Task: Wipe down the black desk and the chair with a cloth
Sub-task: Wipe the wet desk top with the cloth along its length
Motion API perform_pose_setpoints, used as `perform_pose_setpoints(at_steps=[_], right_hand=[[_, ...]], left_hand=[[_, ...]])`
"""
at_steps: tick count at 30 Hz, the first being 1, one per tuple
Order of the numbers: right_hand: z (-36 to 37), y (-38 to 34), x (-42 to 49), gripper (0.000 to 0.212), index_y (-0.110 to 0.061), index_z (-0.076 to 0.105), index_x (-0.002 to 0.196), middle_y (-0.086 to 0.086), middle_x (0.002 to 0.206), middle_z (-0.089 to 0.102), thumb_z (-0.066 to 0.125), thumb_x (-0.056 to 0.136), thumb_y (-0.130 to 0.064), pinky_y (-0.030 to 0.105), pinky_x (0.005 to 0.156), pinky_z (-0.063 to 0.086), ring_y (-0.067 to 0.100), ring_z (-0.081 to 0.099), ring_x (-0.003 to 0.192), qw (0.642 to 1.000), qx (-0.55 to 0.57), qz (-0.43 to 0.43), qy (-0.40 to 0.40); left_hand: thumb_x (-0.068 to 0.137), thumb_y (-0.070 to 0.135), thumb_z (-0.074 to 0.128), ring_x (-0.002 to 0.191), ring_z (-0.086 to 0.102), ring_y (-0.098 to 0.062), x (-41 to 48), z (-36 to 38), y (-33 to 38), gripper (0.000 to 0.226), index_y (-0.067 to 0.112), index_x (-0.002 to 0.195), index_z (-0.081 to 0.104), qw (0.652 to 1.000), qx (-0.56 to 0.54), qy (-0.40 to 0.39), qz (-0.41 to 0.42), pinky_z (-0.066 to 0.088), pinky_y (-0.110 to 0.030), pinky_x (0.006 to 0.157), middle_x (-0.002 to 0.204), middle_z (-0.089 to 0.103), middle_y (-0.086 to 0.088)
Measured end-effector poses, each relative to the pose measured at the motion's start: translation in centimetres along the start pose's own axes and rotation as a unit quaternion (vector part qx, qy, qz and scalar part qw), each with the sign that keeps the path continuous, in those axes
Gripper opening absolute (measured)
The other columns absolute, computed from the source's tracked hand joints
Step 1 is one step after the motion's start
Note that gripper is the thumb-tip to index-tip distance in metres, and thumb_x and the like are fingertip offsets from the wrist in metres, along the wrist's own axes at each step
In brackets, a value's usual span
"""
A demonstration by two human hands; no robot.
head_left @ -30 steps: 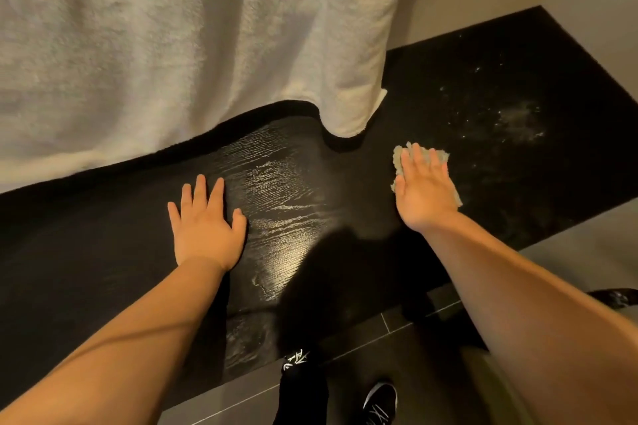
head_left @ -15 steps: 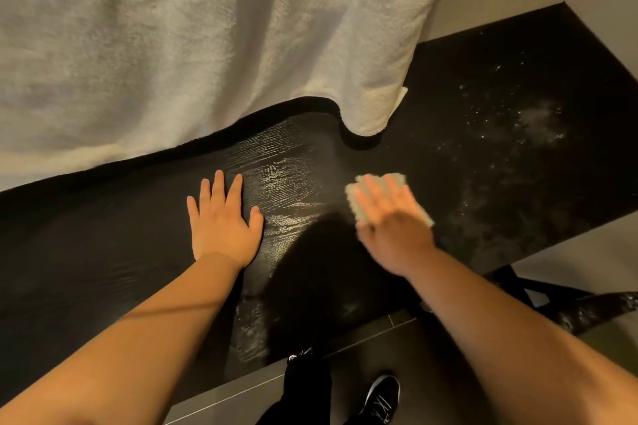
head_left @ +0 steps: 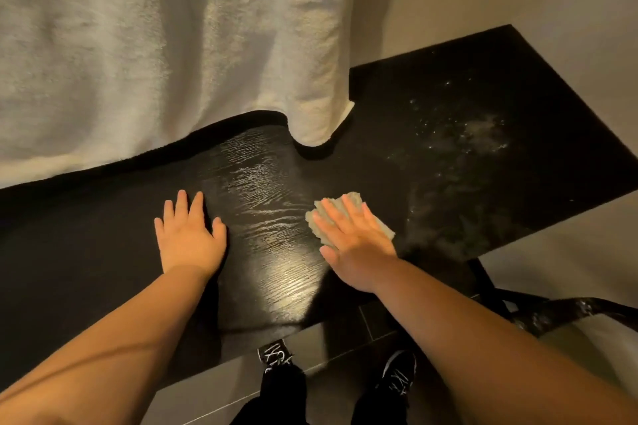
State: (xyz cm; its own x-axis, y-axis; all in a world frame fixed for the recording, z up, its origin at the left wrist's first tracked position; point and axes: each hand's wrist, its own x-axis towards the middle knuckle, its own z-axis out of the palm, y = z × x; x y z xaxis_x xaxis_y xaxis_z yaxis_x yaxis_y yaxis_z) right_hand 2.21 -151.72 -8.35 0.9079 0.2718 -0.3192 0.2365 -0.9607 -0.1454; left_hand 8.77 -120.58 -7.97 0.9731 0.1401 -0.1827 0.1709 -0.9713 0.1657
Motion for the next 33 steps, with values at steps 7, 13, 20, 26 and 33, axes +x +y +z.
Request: perform_pose_setpoints(at_steps=[7, 13, 20, 26, 33], right_hand=[[-0.2, 12.1, -3.2, 0.069, -0.038, -0.003, 0.165, -0.008, 0.174, -0.013, 0.018, 0.105, -0.065, 0.051, 0.128, -0.008, 0.028, -0.017, 0.159, 0.995, -0.013, 0.092, 0.021], [-1.6, 15.2, -5.2, 0.071, -0.034, -0.013, 0.164, -0.003, 0.173, -0.019, 0.014, 0.104, -0.063, 0.05, 0.128, -0.009, 0.033, -0.019, 0.158, 0.987, 0.01, 0.156, -0.018], [-1.3, 9.2, -6.1, 0.064, -0.04, 0.008, 0.163, -0.004, 0.173, 0.001, 0.027, 0.106, -0.058, 0.049, 0.123, 0.018, 0.034, 0.01, 0.152, 1.0, -0.008, -0.018, -0.005], [0.5, 16.5, -6.4, 0.07, -0.033, 0.006, 0.166, -0.005, 0.174, 0.002, 0.023, 0.105, -0.062, 0.052, 0.13, 0.0, 0.034, -0.005, 0.16, 0.998, -0.028, 0.043, 0.047], [-0.5, 18.6, -6.5, 0.063, -0.021, 0.013, 0.166, 0.007, 0.172, 0.011, 0.025, 0.109, -0.043, 0.051, 0.13, 0.007, 0.039, 0.008, 0.158, 0.988, -0.019, 0.141, 0.064]], left_hand=[[0.104, 0.052, 0.044, 0.163, 0.005, -0.035, -5.6, 2.9, 8.9, 0.073, 0.022, 0.168, 0.025, 1.0, -0.015, -0.003, 0.022, 0.005, -0.056, 0.131, 0.177, 0.012, -0.01], [0.102, 0.055, 0.045, 0.163, 0.003, -0.032, -9.2, 3.9, 15.3, 0.076, 0.025, 0.168, 0.022, 0.993, 0.012, -0.04, 0.111, 0.006, -0.057, 0.131, 0.177, 0.01, -0.008], [0.102, 0.059, 0.04, 0.163, -0.002, -0.031, -10.8, 5.7, 20.0, 0.076, 0.029, 0.168, 0.019, 0.992, 0.02, -0.045, 0.114, 0.002, -0.061, 0.13, 0.178, 0.005, -0.005], [0.1, 0.06, 0.034, 0.163, 0.0, -0.031, -10.8, 6.7, 19.9, 0.075, 0.031, 0.168, 0.019, 0.993, 0.035, -0.009, 0.112, 0.003, -0.059, 0.13, 0.178, 0.007, -0.004], [0.099, 0.062, 0.027, 0.164, -0.001, -0.03, -10.6, 6.5, 20.0, 0.075, 0.033, 0.168, 0.016, 0.993, 0.04, -0.01, 0.111, 0.003, -0.059, 0.13, 0.178, 0.006, -0.004]])
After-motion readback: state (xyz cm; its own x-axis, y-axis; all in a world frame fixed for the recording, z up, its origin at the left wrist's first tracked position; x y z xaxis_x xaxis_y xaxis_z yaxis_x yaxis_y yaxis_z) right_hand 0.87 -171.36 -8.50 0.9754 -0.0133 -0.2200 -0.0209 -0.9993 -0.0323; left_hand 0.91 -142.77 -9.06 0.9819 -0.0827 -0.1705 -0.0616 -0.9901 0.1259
